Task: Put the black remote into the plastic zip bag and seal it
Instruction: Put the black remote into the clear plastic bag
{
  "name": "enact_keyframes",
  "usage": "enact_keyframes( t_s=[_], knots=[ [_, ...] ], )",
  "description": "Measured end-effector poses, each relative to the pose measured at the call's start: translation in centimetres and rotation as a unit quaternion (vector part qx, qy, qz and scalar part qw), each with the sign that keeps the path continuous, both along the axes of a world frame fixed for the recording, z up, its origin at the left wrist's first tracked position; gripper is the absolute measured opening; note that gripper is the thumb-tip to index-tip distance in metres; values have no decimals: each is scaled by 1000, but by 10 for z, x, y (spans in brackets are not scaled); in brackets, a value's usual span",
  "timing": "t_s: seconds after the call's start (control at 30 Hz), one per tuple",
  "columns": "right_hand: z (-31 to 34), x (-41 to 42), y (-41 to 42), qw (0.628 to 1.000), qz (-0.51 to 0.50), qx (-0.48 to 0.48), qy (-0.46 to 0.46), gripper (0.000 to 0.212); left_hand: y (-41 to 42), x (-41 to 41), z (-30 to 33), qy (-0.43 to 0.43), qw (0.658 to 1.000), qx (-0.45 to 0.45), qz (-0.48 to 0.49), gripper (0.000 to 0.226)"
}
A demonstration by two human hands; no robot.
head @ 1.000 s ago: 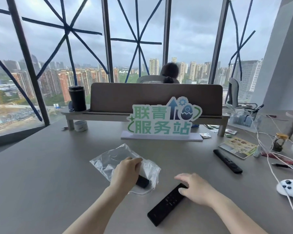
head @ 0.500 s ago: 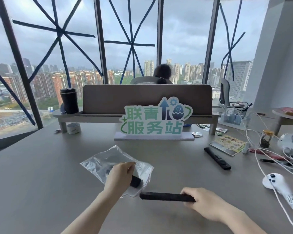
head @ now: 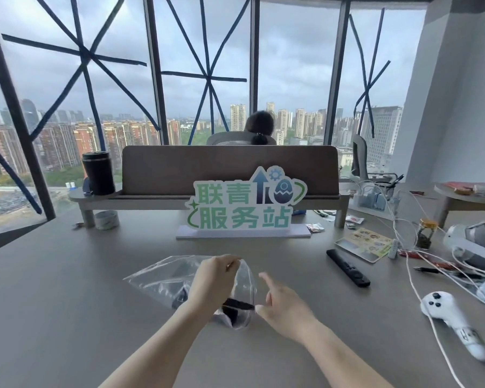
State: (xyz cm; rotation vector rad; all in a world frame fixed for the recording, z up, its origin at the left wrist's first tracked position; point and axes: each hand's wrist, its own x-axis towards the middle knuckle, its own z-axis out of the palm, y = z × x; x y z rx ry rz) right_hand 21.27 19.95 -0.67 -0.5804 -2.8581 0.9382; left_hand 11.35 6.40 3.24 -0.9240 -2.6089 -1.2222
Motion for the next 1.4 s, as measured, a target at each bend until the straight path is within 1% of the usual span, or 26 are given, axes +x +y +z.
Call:
enact_keyframes(
  t_s=[0.07,0.13,0.17,0.23,0.3,0.33,0.43,0.53,0.57,0.6,0.67,0.7,0.73,0.77,0.83,0.9,0.97,1.0,1.03,1.07,1.13,1.2,1.27,1.3,1.37,1.4],
  knots=[
    [-10,11,29,999,-36,-9,2,51,0,-3,-5,-10,1000,5,4,28],
    [-18,21,65,995,-103,-12,13,37,4,-3,-10,-16,1000,12,5,28],
    [-20,27,83,990,-143,-7,16,35,7,-2,-11,-19,1000,18,2,28],
    [-22,38,117,976,-217,20,5,40,17,-1,-11,-28,999,26,-6,27],
    [-23,43,149,963,-263,53,-13,51,28,-1,-8,-36,999,26,-9,24],
    [-23,43,162,960,-273,61,-22,55,33,-3,-6,-40,999,27,-6,24],
    [-28,34,194,955,-285,78,-37,61,47,-10,6,-39,998,56,17,35],
    [-33,21,207,949,-304,74,-44,58,55,-14,23,-31,994,102,20,26],
    [-33,18,207,945,-312,87,-50,55,56,-13,26,-28,994,103,11,22],
    [-34,16,207,940,-316,116,-59,52,56,-12,27,-30,995,93,1,19],
    [-40,14,203,927,-317,185,-81,45,53,-10,19,-40,998,38,-16,17],
    [-43,16,201,923,-319,204,-76,42,51,-9,12,-47,999,14,-22,18],
    [-46,17,201,927,-317,189,-62,37,49,-9,5,-54,998,-2,-23,19],
    [-46,19,199,936,-317,150,-37,29,47,-8,0,-59,998,-8,-22,20],
    [-40,23,198,950,-311,20,9,19,45,-6,-7,-65,998,-5,-9,22],
    [-23,31,187,949,-283,-119,74,25,41,-4,-10,-67,998,2,0,23],
    [-1,47,169,934,-209,-267,114,24,38,0,-11,-74,997,13,6,24],
    [12,57,159,926,-154,-329,102,22,38,3,-10,-79,997,20,9,24],
    [24,65,148,923,-96,-367,70,20,37,5,-9,-84,996,27,13,24],
    [34,72,137,923,-43,-381,29,18,37,6,-9,-88,996,32,15,24],
    [45,77,114,930,37,-364,-49,17,37,7,-10,-88,995,35,14,27],
    [46,68,88,936,72,-334,-82,13,36,9,-11,-86,996,34,12,31],
    [36,49,61,947,67,-307,-67,14,34,12,-10,-85,996,33,15,30],
    [30,40,49,948,58,-310,-50,14,32,13,-10,-81,996,33,16,29],
    [17,23,30,939,33,-341,4,8,27,14,-10,-74,996,35,18,27],
    [10,17,26,947,1,-318,36,9,23,13,-10,-72,997,38,18,27]
  ],
)
